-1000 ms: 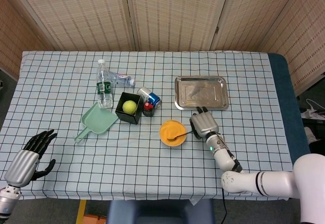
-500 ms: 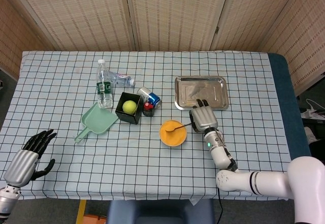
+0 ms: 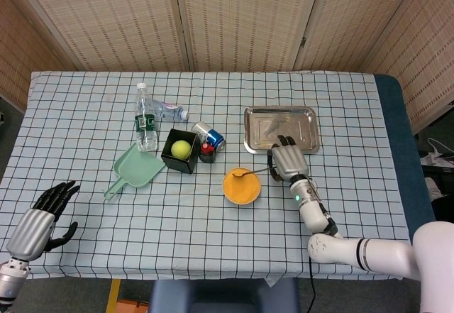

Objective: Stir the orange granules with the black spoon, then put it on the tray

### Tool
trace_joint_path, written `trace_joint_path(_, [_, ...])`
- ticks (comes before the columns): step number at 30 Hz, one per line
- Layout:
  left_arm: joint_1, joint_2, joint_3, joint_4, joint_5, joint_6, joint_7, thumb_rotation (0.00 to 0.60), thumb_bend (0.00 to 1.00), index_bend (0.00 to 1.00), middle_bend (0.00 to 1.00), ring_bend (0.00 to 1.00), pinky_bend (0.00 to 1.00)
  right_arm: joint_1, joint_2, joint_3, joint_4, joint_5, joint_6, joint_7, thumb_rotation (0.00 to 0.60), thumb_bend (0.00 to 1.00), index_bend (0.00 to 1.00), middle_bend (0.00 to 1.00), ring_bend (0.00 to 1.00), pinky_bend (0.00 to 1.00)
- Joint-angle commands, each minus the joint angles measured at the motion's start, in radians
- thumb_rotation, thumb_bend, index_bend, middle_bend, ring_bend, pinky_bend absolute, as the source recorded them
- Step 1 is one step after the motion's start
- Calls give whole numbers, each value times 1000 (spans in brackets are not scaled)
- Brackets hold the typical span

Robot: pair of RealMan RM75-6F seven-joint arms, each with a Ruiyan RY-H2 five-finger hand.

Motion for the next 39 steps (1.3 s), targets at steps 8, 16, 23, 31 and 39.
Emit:
trace_joint_path(8, [-2,0,-3,5,-5,-4,-7,600,444,0,0,0,105,28,-52,-15,70,32,-61,-63,600,492,1000,326,36,79])
trace_joint_path(16, [-2,-2,-1,5,0,0,-6,600,444,0,0,0,105,39,-15,-45,7,59,-69,-121,600,493,1000,326,43,79])
trace_joint_path(23, [1,-1,2,2,9,9,-4,600,443,0,0,0,105,42,47,-61,-87,73,-69,-136,600,495,1000,326,43,79])
trace_joint_path(31, [2,-1,4,2,13,13,-4,600,442,0,0,0,105,-1,58,-34,-112,-39,22,-59,600,495,1000,326,43,79])
trace_joint_path(39, [0,-2,4,4,12,10,-4,600,443,0,0,0,105,0,24,-37,-45,-38,45,-98,600,495,1000,326,43,79])
